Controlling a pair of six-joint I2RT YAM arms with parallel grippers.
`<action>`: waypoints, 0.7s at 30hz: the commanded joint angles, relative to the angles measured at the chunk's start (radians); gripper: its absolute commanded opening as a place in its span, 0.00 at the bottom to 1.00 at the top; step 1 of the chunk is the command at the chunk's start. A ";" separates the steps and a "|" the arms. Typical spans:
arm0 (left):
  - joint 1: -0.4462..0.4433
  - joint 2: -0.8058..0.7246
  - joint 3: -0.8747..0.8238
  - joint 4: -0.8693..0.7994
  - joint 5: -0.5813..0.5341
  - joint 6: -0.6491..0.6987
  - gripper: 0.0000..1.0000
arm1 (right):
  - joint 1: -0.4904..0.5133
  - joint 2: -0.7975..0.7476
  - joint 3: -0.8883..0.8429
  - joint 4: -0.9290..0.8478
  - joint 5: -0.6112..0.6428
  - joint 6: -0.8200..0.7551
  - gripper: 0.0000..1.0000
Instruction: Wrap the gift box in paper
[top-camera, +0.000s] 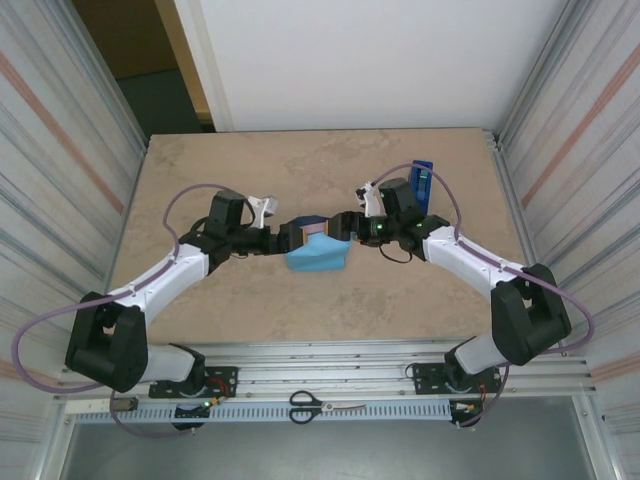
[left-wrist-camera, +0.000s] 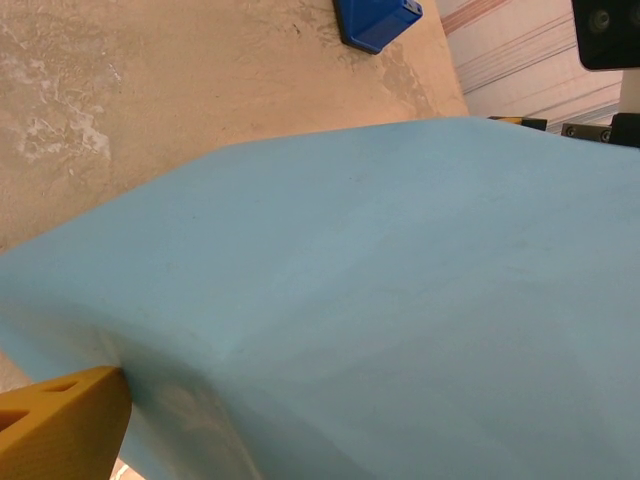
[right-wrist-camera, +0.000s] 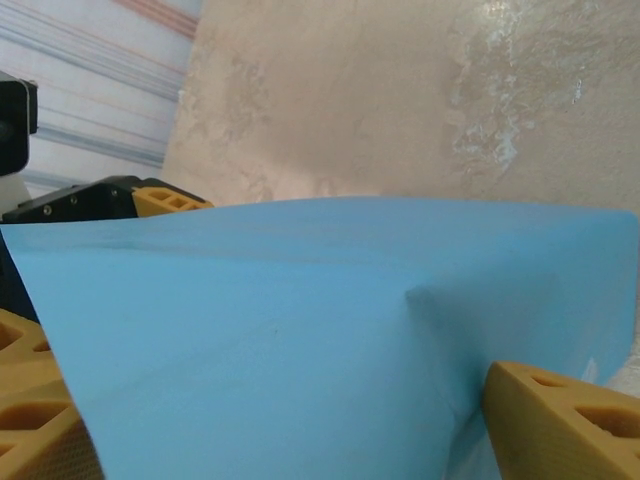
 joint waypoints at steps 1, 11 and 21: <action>-0.011 -0.033 0.010 0.030 -0.001 0.017 0.99 | 0.019 -0.024 0.034 -0.009 0.016 -0.033 0.85; -0.009 0.032 0.105 -0.028 -0.119 0.042 0.99 | 0.009 0.032 0.125 -0.073 0.076 -0.076 0.89; 0.001 0.032 0.126 -0.035 -0.166 0.076 0.99 | 0.005 -0.047 0.065 0.020 0.216 -0.184 0.93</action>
